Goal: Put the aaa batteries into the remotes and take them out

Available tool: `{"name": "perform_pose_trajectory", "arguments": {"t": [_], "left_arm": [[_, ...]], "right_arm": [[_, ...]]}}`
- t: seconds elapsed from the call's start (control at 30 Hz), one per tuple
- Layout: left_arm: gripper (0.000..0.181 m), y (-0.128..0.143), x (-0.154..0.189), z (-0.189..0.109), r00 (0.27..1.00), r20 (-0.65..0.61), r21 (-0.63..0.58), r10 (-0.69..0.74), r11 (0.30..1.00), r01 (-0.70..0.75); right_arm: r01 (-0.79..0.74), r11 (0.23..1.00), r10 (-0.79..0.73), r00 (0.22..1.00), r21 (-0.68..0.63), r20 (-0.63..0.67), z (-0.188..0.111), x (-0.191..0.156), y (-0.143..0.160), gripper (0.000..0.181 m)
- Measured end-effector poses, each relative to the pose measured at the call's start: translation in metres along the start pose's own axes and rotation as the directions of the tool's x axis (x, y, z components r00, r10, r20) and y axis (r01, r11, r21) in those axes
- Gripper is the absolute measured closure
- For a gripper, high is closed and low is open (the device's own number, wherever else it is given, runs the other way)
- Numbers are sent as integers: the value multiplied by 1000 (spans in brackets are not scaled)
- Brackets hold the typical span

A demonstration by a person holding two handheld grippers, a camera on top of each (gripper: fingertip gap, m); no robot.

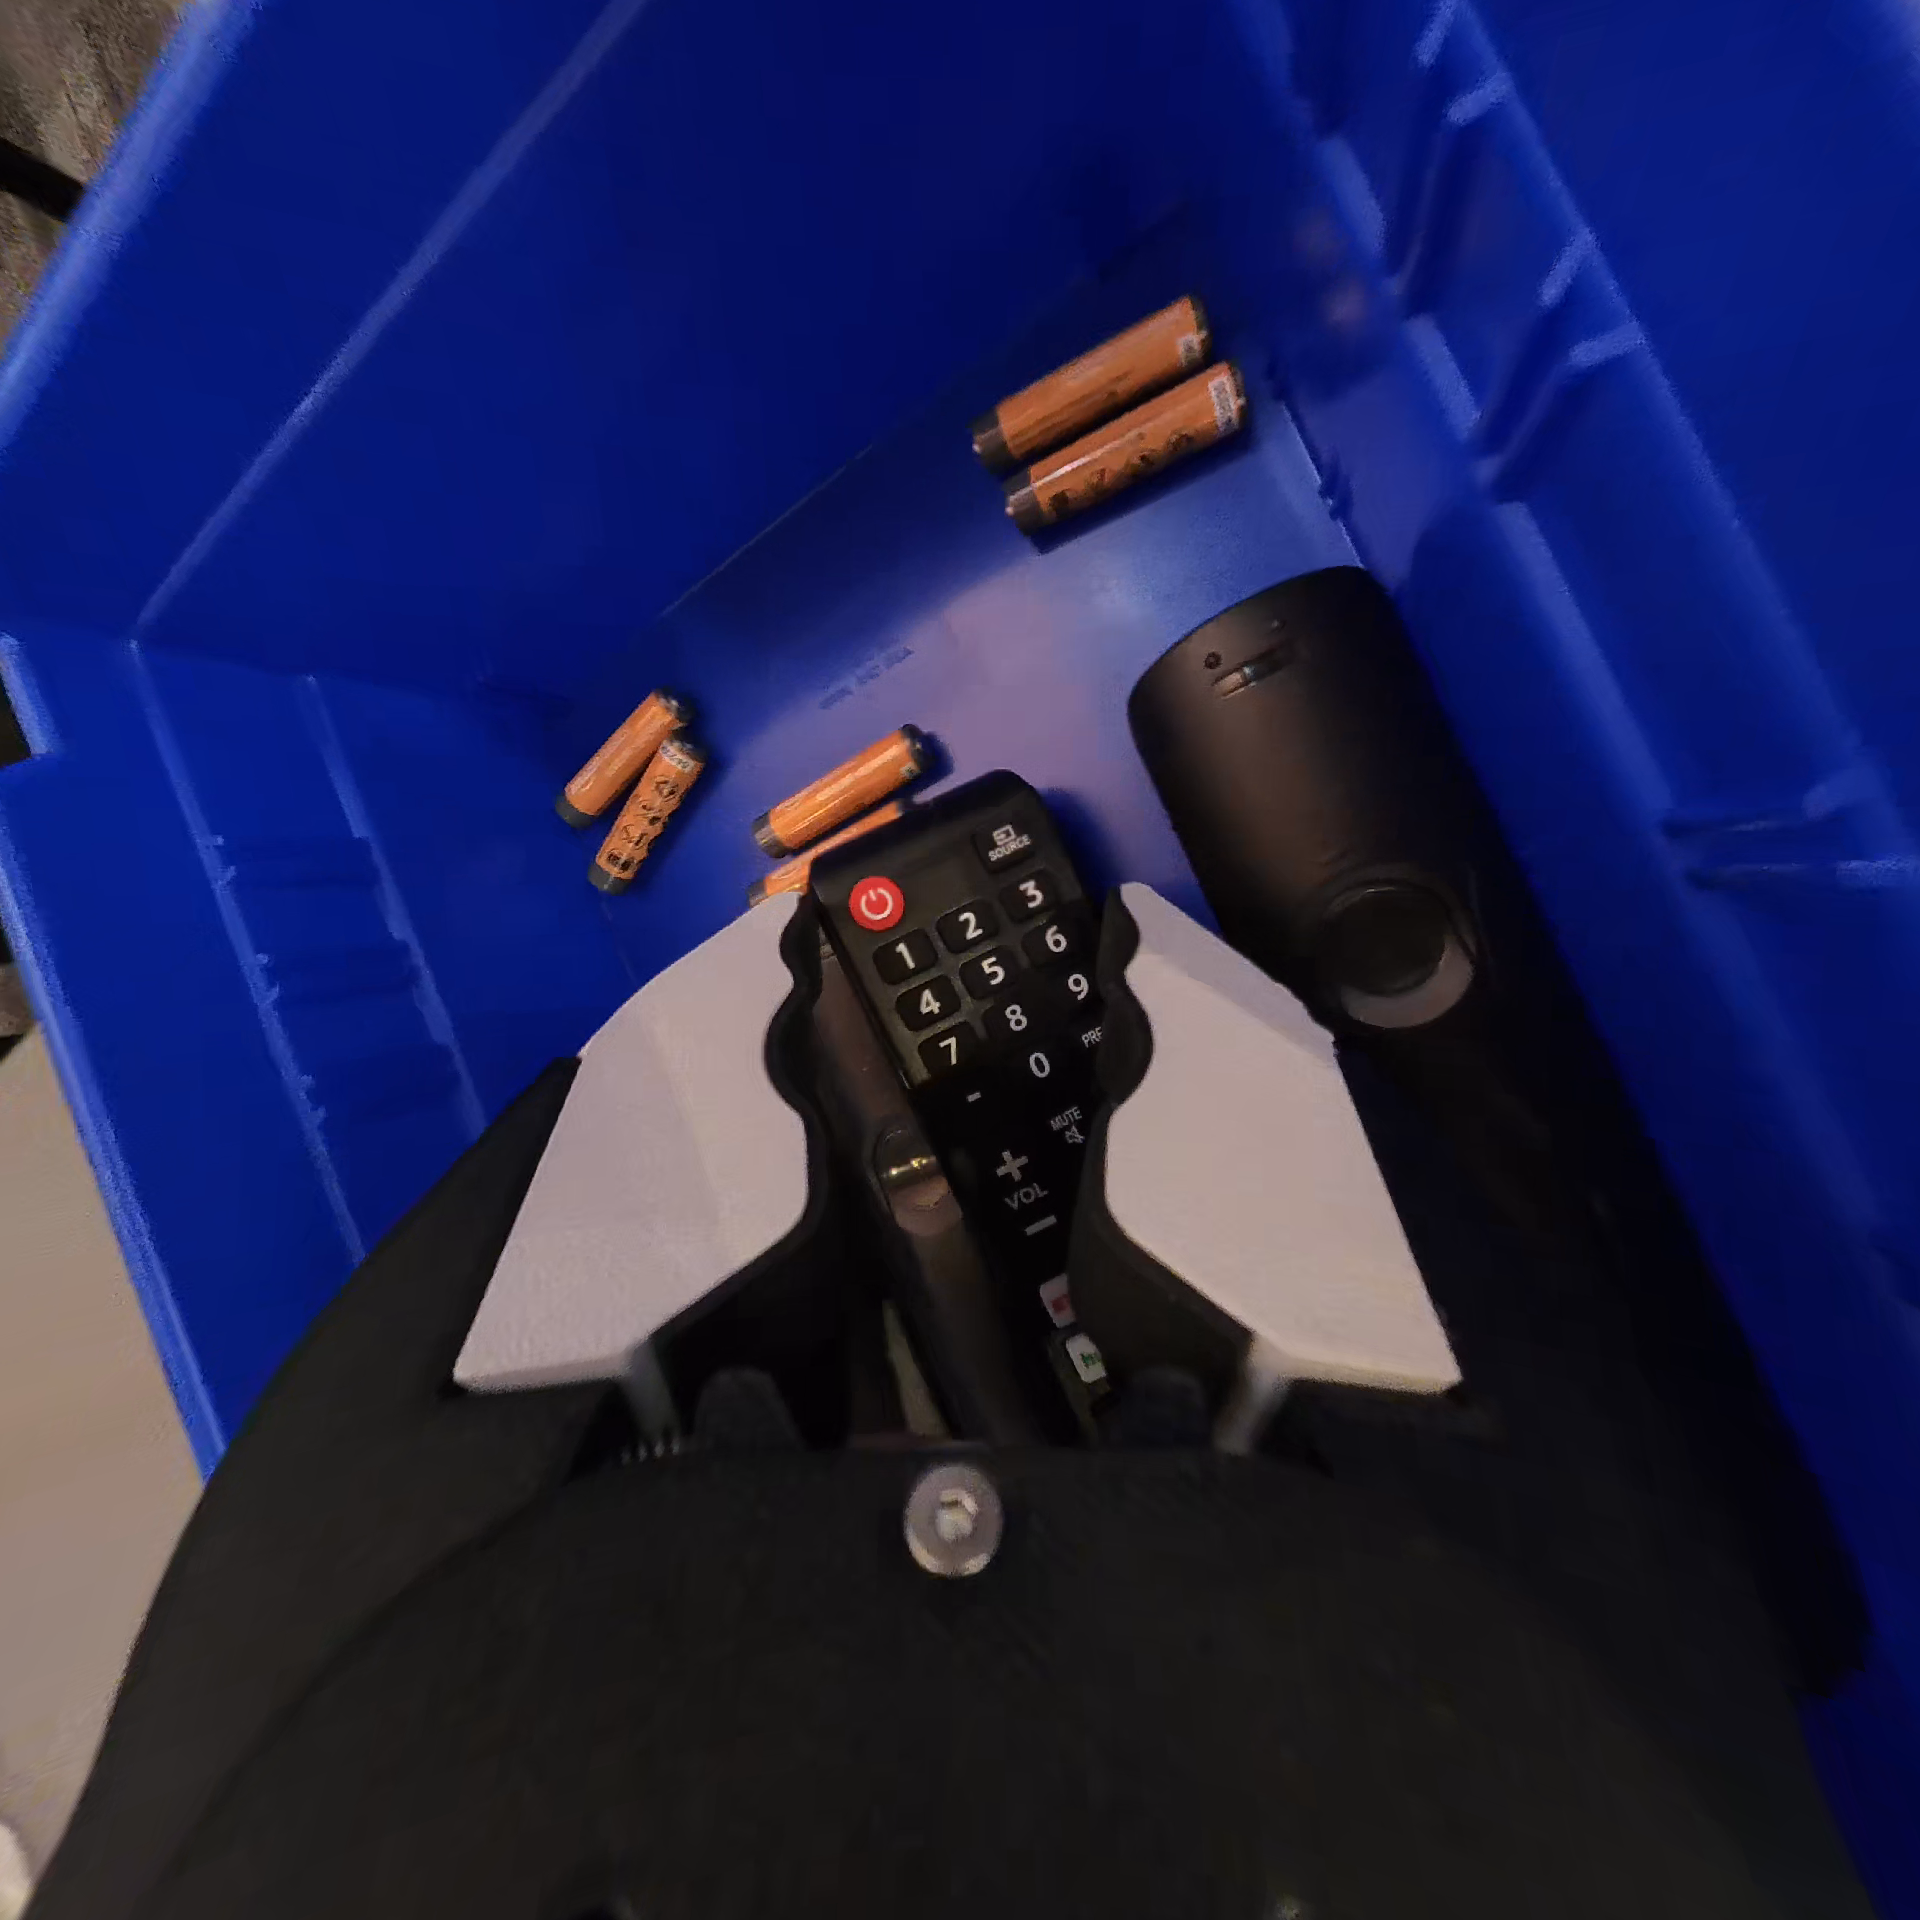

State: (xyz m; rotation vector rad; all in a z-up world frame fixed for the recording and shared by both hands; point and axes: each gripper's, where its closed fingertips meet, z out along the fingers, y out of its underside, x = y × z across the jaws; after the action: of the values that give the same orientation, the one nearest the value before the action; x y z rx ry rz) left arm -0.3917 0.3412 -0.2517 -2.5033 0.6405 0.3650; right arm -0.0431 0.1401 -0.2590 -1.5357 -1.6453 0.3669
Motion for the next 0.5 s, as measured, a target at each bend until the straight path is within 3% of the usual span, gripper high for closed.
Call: {"name": "perform_pose_trajectory", "arguments": {"t": [0.17, 0.33, 0.5], "left_arm": [[129, -7, -8, -15, 997, -51, 94, -52, 994, 57], [130, -21, -7, -35, 960, -234, 261, -157, 941, 218], [131, -23, -9, -47, 936, -304, 334, -179, 900, 280]], "right_arm": [[2, 1000, -2, 1000, -2, 8, 2, -2, 1, 137], [-20, 1000, 20, 1000, 16, 18, 2, -2, 0, 136], [-26, 999, 26, 1000, 20, 16, 2, -1, 0, 136]]}}
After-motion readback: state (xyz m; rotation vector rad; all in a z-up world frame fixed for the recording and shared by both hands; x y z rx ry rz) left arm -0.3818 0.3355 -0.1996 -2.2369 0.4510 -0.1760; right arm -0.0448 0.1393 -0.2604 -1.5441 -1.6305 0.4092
